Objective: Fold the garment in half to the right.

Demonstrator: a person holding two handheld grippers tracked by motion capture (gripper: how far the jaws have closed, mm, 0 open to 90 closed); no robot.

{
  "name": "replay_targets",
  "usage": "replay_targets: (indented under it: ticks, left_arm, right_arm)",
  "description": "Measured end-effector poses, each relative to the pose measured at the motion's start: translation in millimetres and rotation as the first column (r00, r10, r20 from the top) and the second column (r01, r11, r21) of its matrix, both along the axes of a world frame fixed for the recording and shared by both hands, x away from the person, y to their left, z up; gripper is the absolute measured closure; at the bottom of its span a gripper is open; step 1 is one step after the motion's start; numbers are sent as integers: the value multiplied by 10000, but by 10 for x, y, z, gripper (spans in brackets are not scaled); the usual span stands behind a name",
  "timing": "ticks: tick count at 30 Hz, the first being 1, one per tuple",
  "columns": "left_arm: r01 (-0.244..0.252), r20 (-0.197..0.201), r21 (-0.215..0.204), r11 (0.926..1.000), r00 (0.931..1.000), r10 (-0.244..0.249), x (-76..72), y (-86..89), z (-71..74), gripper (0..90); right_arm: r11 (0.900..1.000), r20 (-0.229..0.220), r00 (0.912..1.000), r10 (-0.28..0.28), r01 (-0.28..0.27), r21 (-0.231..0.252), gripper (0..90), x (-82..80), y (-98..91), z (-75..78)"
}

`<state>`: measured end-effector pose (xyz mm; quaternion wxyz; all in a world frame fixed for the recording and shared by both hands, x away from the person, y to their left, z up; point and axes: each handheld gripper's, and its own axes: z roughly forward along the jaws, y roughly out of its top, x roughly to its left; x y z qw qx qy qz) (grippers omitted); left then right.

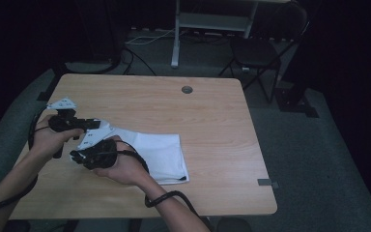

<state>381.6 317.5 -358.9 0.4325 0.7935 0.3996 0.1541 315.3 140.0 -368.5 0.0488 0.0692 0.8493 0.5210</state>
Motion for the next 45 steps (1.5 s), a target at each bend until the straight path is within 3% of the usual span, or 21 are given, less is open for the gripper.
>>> replay_targets:
  ticks: [12, 36, 45]
  left_arm:
    - [-33, 223, 32, 10000, 9997, 33, -2, 14, 145, 837]
    - [-53, 415, 181, 9998, 9991, 45, 6, 5, 290, 836]
    - [14, 482, 113, 9999, 9988, -20, 37, -91, 335, 835]
  right_arm:
    - [9990, 92, 10000, -15, 11, 450, 784, 15, -13, 149]
    - [9978, 301, 9995, -31, 12, 657, 782, 30, -38, 305]
    - [9961, 326, 9992, -247, 219, 853, 781, 29, -143, 339]
